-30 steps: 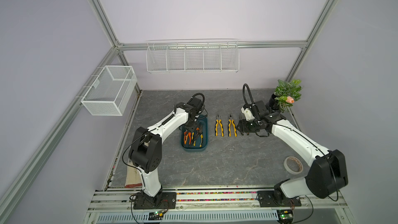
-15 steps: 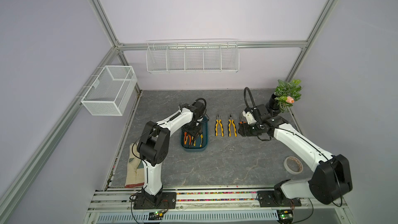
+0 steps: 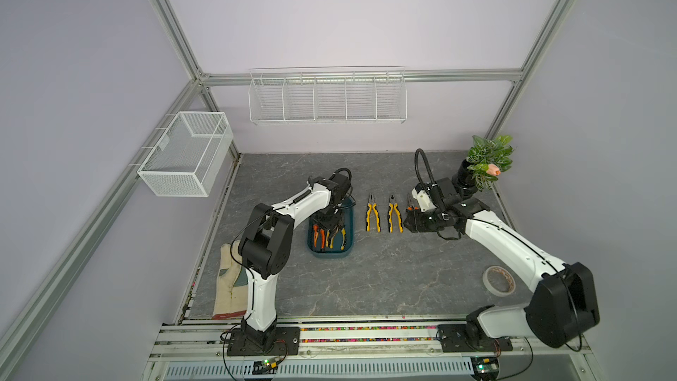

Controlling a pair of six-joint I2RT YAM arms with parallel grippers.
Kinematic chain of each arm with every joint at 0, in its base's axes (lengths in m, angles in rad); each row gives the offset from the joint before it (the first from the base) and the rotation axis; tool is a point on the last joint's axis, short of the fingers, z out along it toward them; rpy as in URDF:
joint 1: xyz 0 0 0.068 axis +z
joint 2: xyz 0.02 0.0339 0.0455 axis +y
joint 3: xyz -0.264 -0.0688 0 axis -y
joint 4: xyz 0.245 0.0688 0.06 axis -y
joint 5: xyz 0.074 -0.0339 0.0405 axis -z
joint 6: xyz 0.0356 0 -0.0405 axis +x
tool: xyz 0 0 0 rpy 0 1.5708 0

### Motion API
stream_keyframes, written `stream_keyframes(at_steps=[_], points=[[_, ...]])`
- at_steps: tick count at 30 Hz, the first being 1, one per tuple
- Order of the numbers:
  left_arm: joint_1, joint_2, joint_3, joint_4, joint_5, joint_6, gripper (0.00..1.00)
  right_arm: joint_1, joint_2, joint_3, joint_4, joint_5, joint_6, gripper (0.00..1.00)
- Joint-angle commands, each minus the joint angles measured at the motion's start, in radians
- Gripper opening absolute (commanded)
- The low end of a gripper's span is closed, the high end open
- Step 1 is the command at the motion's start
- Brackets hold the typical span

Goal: Take the pliers out of the storage box
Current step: Pick up the pliers from the storage box.

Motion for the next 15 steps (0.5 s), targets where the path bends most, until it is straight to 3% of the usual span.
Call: stream_keyframes(at_steps=[1, 7, 15], points=[[0.013, 0.020, 0.014, 0.001, -0.032, -0.008, 0.03, 0.004, 0.007, -0.021, 0.017, -0.013, 0.010, 0.50], [0.016, -0.015, 0.011, 0.007, -0.056, -0.047, 0.00, 0.003, 0.013, -0.027, 0.024, -0.015, 0.010, 0.50], [0.027, -0.200, -0.059, 0.097, -0.053, -0.233, 0.00, 0.005, 0.015, -0.023, 0.023, -0.021, 0.014, 0.50]])
